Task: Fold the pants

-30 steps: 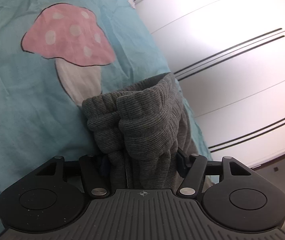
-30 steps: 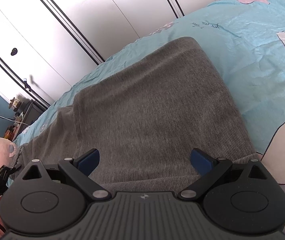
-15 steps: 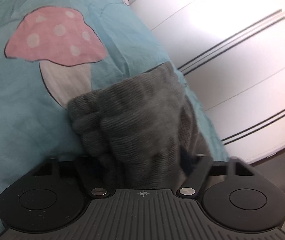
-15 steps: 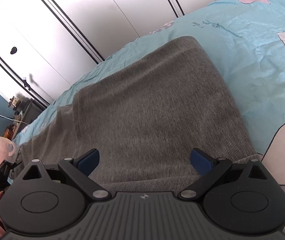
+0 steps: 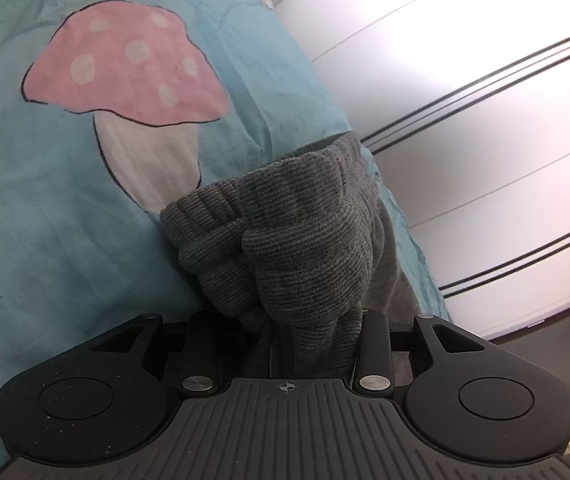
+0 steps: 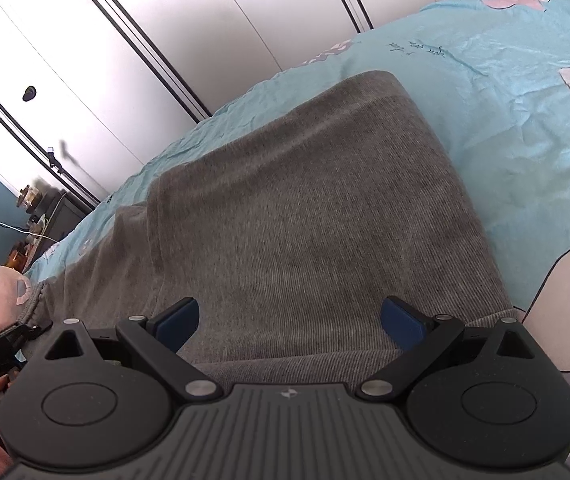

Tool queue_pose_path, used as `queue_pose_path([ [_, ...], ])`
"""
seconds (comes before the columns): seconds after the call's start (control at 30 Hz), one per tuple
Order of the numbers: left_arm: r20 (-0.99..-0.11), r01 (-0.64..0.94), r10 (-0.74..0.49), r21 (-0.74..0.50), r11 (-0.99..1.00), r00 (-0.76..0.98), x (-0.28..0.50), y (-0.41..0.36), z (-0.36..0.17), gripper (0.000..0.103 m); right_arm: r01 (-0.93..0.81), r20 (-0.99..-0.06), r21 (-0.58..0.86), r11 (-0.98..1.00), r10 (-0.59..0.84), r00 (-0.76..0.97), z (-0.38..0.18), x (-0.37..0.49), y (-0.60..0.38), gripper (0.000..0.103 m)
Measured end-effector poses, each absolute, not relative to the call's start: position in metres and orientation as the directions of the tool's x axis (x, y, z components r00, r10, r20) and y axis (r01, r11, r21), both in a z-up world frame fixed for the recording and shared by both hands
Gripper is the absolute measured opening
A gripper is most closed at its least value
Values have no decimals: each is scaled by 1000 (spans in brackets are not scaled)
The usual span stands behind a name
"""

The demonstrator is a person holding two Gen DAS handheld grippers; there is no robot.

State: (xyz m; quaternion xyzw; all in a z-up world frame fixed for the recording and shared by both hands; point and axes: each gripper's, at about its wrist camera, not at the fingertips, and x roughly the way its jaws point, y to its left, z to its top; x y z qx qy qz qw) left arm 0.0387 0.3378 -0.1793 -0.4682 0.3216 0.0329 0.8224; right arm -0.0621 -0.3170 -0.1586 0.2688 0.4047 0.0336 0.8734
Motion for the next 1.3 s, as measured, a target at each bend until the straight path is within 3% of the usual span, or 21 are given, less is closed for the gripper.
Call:
queue_pose_path([
  [0.47,-559,-381,-273,-778,500,783,27,349,-181,51,139,-712,475,869,286,641,-156,-57,-316,98],
  [0.63,-563,-380,-236,-758,531,792,21,345,-171,32,149,-711,509,848,316,628,-150,-57,-325,98],
  [0.87,-503,-294,-171,-712,638,847,6,323,-108,26,169,-677,570,804,344,650,-144,-65,-338,98],
  [1.07,-394,-131,-193,-661,739,899,-1,265,-38,26,175,-637,598,782,332,695,-136,-74,-353,98],
  [1.3,-274,274,-451,-502,820,849,3,93,36,26,228,-575,645,730,267,773,-124,-93,-385,98],
])
